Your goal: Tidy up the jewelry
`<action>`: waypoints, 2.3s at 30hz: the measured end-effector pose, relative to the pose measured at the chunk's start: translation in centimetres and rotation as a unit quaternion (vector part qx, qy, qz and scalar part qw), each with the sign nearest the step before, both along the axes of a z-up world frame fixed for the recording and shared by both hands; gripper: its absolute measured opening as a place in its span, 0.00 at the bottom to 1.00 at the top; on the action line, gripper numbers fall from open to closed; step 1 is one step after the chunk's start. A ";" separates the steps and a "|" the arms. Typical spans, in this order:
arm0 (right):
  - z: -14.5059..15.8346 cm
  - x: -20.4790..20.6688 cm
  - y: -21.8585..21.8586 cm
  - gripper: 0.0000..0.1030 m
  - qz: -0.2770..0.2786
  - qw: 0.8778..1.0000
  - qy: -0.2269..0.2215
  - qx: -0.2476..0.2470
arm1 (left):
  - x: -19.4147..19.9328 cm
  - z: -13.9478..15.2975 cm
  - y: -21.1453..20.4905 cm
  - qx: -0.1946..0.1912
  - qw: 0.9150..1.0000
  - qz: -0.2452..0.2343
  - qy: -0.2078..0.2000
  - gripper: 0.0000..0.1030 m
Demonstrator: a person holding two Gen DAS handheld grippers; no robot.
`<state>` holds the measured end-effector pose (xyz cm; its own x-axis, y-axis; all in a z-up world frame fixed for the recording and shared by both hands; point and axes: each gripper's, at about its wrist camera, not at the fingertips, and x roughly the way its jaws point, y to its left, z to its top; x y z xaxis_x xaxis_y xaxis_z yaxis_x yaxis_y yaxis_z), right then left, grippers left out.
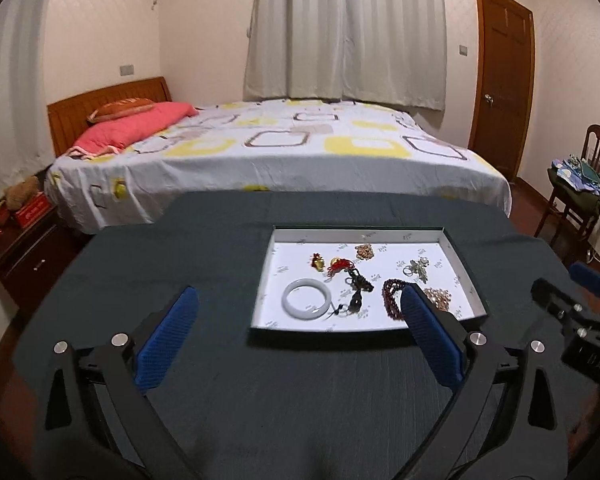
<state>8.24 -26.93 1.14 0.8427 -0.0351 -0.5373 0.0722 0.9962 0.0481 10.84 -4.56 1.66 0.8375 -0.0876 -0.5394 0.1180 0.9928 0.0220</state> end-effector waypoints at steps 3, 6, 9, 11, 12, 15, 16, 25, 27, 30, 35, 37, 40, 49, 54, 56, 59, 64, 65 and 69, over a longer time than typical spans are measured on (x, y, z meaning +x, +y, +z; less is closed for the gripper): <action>1.1 -2.2 0.2 0.80 -0.004 1.000 -0.016 -0.010 | -2.9 1.5 1.3 0.000 1.000 0.012 -0.017 0.96; 2.3 -4.3 0.2 0.81 -0.003 1.000 -0.027 -0.007 | -5.2 2.8 2.5 -0.007 0.999 0.025 -0.025 0.96; 3.2 -5.9 0.5 0.81 -0.002 0.999 -0.039 -0.011 | -7.4 4.3 3.7 -0.012 0.998 0.032 -0.045 0.96; 3.8 -6.8 0.8 0.81 -0.002 0.999 -0.048 -0.016 | -8.5 4.9 4.0 -0.012 0.998 0.034 -0.055 0.96; 4.1 -7.2 0.8 0.81 -0.001 0.998 -0.053 -0.017 | -8.8 5.1 4.0 -0.011 0.998 0.035 -0.058 0.96; 4.6 -7.9 0.9 0.81 -0.004 0.998 -0.065 -0.014 | -9.7 5.7 4.0 -0.015 0.997 0.031 -0.065 0.96; 4.7 -8.1 0.9 0.81 -0.005 0.998 -0.068 -0.014 | -10.0 5.8 3.9 -0.016 0.997 0.028 -0.067 0.96; 5.2 -8.8 1.0 0.81 -0.013 0.997 -0.080 -0.017 | -10.5 5.9 3.4 -0.017 0.998 0.013 -0.066 0.96; 5.2 -8.9 1.1 0.81 -0.013 0.997 -0.081 -0.017 | -10.6 5.9 3.4 -0.019 0.997 0.015 -0.067 0.96; 5.2 -8.8 1.1 0.81 -0.013 0.997 -0.080 -0.018 | -10.5 5.9 3.6 -0.024 0.997 0.018 -0.067 0.96; 5.3 -9.0 1.3 0.81 -0.013 0.996 -0.081 -0.019 | -10.5 5.8 3.5 -0.023 0.997 0.017 -0.065 0.96; 5.4 -9.0 1.3 0.81 -0.013 0.996 -0.082 -0.019 | -10.6 5.9 3.6 -0.024 0.998 0.016 -0.064 0.96; 5.4 -9.0 1.4 0.81 -0.014 0.996 -0.082 -0.018 | -10.5 5.9 3.6 -0.023 0.997 0.016 -0.065 0.96; 5.6 -8.9 1.4 0.81 -0.013 0.996 -0.083 -0.018 | -10.5 6.1 3.7 -0.026 0.997 0.018 -0.067 0.96; 5.7 -9.0 1.4 0.81 -0.013 0.996 -0.083 -0.018 | -10.5 6.2 3.9 -0.027 0.997 0.019 -0.065 0.96; 5.7 -8.9 1.4 0.81 -0.012 0.996 -0.083 -0.017 | -10.4 6.2 4.0 -0.028 0.997 0.020 -0.065 0.96; 5.8 -8.9 1.4 0.81 -0.012 0.996 -0.082 -0.016 | -10.3 6.2 4.0 -0.028 0.997 0.018 -0.065 0.96; 5.9 -9.0 1.4 0.81 -0.011 0.996 -0.082 -0.016 | -10.3 6.2 4.0 -0.025 0.997 0.020 -0.067 0.96; 6.0 -9.0 1.4 0.81 -0.011 0.996 -0.082 -0.016 | -10.3 6.2 4.0 -0.026 0.997 0.020 -0.066 0.96; 5.9 -9.0 1.4 0.81 -0.011 0.996 -0.082 -0.016 | -10.3 6.1 4.4 -0.032 0.997 0.025 -0.065 0.96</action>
